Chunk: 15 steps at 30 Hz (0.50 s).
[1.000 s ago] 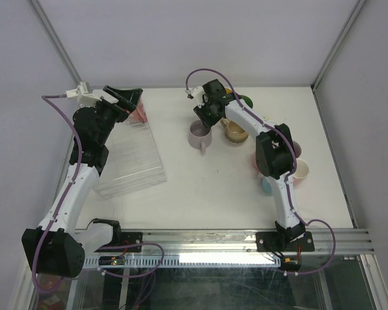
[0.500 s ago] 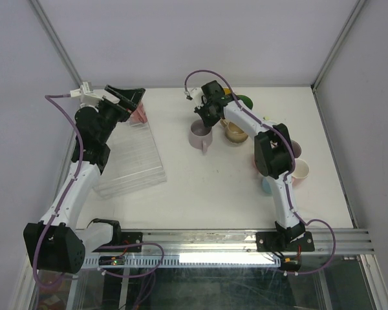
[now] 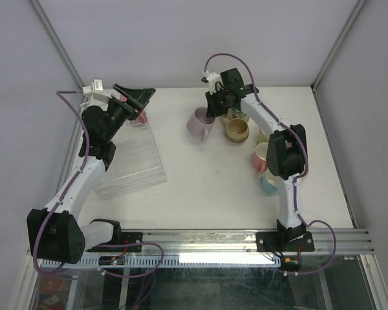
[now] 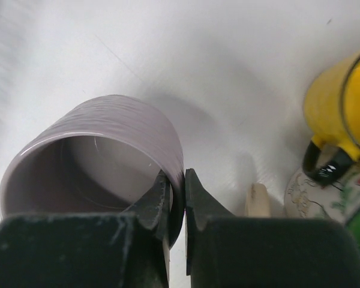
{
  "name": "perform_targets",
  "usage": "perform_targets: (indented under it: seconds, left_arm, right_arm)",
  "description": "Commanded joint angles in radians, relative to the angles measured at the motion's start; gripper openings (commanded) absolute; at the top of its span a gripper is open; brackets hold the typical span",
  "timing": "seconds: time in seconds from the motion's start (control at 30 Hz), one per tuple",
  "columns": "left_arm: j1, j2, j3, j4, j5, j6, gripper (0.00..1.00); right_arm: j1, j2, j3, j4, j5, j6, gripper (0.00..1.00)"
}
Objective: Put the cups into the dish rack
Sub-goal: Pick up the cup at the center of the board.
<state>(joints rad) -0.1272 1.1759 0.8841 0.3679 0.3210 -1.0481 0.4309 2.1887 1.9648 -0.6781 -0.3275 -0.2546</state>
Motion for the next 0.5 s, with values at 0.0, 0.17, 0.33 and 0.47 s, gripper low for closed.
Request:
perform_targets:
  seconds: [0.0, 0.17, 0.33, 0.47]
  left_arm:
    - [-0.049, 0.020, 0.042, 0.148, 0.050, -0.055, 0.94]
    - [-0.116, 0.052, 0.044, 0.238, 0.048, -0.101, 0.93]
    - [-0.160, 0.098, 0.080, 0.286, 0.079, -0.143, 0.92]
    - [-0.189, 0.110, 0.099, 0.305, 0.084, -0.154, 0.93]
  right_arm:
    - [-0.062, -0.230, 0.030, 0.177, -0.220, 0.148, 0.00]
    - [-0.114, -0.332, -0.047, 0.275, -0.311, 0.236, 0.00]
    - [-0.203, -0.485, -0.240, 0.517, -0.391, 0.401, 0.00]
    - [-0.267, -0.588, -0.353, 0.715, -0.416, 0.537, 0.00]
